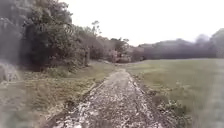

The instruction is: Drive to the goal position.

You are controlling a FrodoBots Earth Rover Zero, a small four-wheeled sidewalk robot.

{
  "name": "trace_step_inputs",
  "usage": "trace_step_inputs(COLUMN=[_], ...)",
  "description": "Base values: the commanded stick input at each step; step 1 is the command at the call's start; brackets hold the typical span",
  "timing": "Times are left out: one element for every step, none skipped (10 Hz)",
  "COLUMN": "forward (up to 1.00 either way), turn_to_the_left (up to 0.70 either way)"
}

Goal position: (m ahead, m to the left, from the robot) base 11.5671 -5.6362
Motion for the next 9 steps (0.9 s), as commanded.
trace_step_inputs(forward=[1.00, 1.00, 1.00, 1.00, 1.00, 1.00, 1.00, 1.00, 1.00], turn_to_the_left=[-0.20, 0.00, 0.00, 0.00, 0.00, 0.00, 0.00, 0.00, 0.00])
